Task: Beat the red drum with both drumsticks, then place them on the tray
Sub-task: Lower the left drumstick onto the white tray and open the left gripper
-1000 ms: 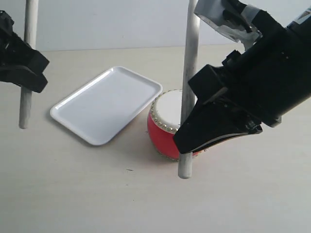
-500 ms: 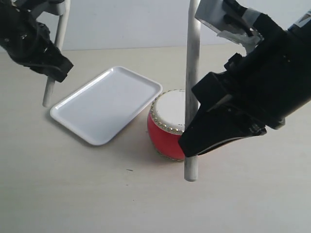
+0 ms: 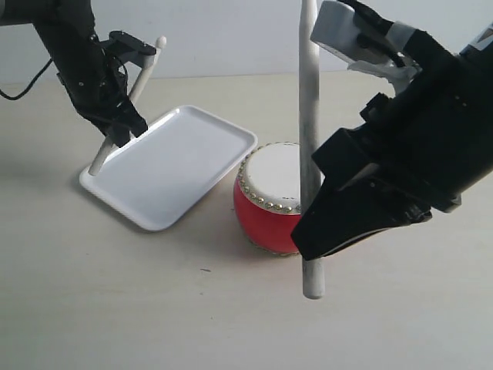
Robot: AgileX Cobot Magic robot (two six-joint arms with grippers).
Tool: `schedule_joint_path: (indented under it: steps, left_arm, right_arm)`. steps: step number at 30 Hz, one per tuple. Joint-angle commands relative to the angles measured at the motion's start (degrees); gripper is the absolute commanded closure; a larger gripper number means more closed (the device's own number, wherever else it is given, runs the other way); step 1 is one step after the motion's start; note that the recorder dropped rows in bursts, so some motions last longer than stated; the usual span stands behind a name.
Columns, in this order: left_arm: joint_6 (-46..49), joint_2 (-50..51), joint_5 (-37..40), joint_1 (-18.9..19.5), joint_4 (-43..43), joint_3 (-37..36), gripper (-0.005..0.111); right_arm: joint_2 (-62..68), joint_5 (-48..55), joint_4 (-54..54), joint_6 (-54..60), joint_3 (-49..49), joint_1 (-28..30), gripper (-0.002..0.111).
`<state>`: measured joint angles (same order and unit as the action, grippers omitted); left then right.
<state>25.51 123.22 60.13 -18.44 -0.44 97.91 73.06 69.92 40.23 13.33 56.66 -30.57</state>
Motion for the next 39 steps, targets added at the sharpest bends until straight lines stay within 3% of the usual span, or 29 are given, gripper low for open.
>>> schedule_joint_path:
  steps: [1,27,36,39]
  left_arm:
    - [3.21,2.39,-3.44,0.19,-0.39,0.72,0.107]
    - [1.03,7.42,-10.12,0.19,-3.63,0.72,0.107]
    - [1.03,7.89,-8.73,0.32,-3.76,0.72,0.107]
    - [-3.18,9.33,-9.35,0.32,-4.48,0.72,0.107]
  right_arm:
    - [-0.19,0.04,-0.35,0.06,0.42,-0.09,0.108]
    - [-0.19,0.04,-2.93,-0.15,0.42,-0.09,0.108]
    - [-0.19,0.04,-2.93,-0.61,0.42,-0.09,0.108]
    - [-0.19,0.04,-2.93,-1.51,0.42,-0.09,0.108]
